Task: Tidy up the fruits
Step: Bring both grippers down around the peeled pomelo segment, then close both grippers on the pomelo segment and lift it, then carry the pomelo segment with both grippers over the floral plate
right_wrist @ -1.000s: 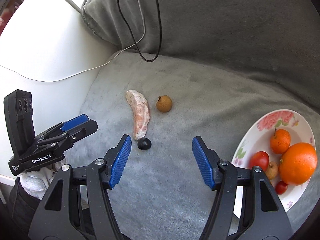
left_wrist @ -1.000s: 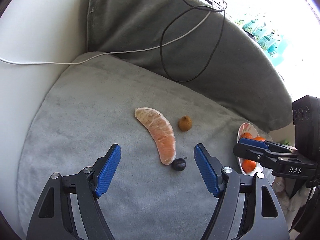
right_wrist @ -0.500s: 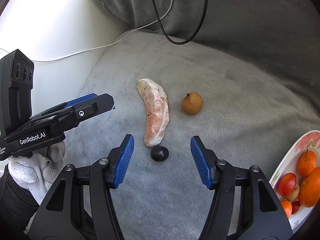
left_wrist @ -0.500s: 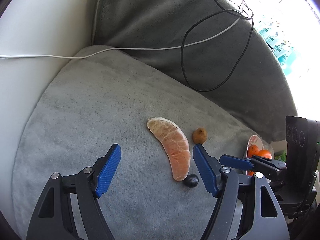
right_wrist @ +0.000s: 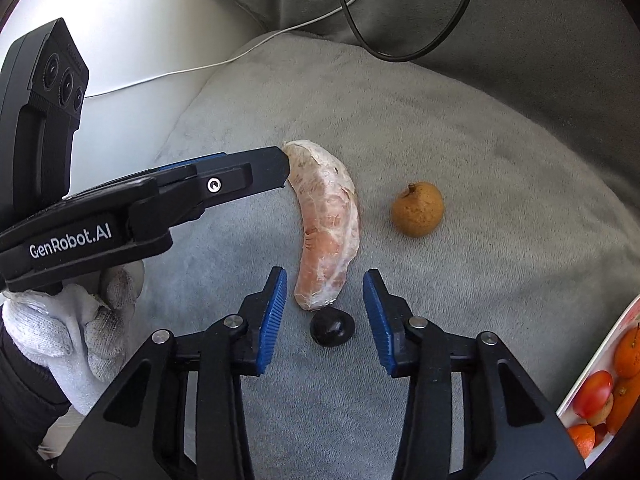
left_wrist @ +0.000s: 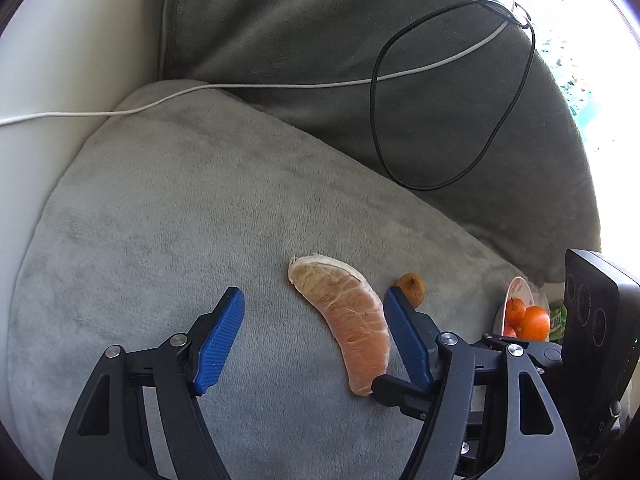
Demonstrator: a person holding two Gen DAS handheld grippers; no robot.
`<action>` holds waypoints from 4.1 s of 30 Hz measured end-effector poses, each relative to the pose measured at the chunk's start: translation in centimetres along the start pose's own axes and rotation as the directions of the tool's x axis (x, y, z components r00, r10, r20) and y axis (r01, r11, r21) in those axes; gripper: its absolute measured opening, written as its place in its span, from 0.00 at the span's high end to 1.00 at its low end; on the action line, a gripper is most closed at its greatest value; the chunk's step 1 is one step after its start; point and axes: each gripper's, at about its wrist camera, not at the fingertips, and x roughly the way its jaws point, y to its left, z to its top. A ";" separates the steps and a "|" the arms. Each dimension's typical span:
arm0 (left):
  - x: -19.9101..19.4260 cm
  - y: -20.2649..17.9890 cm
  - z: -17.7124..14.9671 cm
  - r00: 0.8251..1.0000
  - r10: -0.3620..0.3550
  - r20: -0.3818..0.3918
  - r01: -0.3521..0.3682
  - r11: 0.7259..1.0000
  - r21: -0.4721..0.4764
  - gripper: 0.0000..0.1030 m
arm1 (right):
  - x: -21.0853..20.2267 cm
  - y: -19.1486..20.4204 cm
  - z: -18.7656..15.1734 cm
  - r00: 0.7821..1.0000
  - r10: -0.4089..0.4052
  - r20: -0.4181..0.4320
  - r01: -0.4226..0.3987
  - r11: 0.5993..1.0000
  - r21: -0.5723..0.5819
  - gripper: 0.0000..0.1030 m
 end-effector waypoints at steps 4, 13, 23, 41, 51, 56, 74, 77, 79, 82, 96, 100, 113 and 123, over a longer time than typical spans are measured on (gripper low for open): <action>0.8 -0.1 0.6 1.000 -0.009 -0.011 0.009 1.000 0.011 0.32 | 0.6 0.0 0.0 1.000 -0.005 -0.005 0.005 1.000 0.000 0.67; 2.1 -0.2 1.5 0.999 -0.021 -0.033 0.022 0.999 0.037 0.33 | 1.9 -0.2 0.5 1.000 0.005 -0.018 -0.005 1.000 0.014 0.74; 3.1 -0.4 1.6 0.998 -0.001 -0.055 0.005 0.998 0.058 0.41 | 1.8 -0.5 -0.1 1.000 0.016 -0.007 -0.016 1.000 0.023 0.75; 2.8 -1.7 1.1 1.000 -0.016 -0.024 0.019 0.995 0.103 0.56 | 0.7 0.3 -1.1 1.000 -0.021 0.022 0.021 1.000 -0.008 0.76; 0.8 -2.2 1.5 1.000 -0.027 0.008 0.026 0.993 0.112 0.56 | -1.0 1.1 -1.3 0.997 -0.043 0.060 0.045 0.998 -0.033 0.77; -0.6 -3.0 1.8 0.999 -0.029 0.029 0.025 0.991 0.129 0.56 | -2.5 1.2 -1.6 0.995 -0.042 0.087 0.046 0.998 -0.035 0.77; -2.8 -9.5 1.1 0.996 -0.068 0.056 0.054 0.974 0.221 0.57 | -9.7 -1.0 -4.9 0.981 -0.083 0.177 0.084 0.996 0.003 0.77; -2.8 -11.1 0.8 0.996 -0.079 0.051 0.065 0.968 0.243 0.57 | -10.9 -1.8 -6.0 0.977 -0.094 0.189 0.091 0.996 0.023 0.77; -2.7 -12.1 0.4 0.995 -0.089 0.046 0.074 0.964 0.256 0.57 | -11.7 -2.3 -6.7 0.975 -0.103 0.196 0.098 0.995 0.036 0.77; -2.4 -13.7 -0.1 0.994 -0.104 0.037 0.090 0.957 0.274 0.56 | -12.8 -3.0 -7.7 0.972 -0.120 0.204 0.111 0.992 0.056 0.77; 0.0 -20.2 -2.4 0.985 -0.166 -0.044 0.170 0.920 0.354 0.56 | -16.1 -7.4 -12.5 0.958 -0.176 0.225 0.135 0.973 0.189 0.77; 0.8 -21.6 -3.1 0.982 -0.174 -0.073 0.189 0.910 0.370 0.56 | -16.5 -8.3 -13.6 0.956 -0.188 0.224 0.137 0.965 0.223 0.77; 3.0 -25.2 -4.4 0.976 -0.166 -0.143 0.212 0.883 0.419 0.56 | -17.0 -11.2 -16.0 0.956 -0.205 0.212 0.134 0.942 0.307 0.77; 4.1 -26.6 -4.9 0.976 -0.142 -0.164 0.201 0.875 0.440 0.56 | -16.8 -12.8 -16.7 0.958 -0.205 0.201 0.126 0.929 0.347 0.77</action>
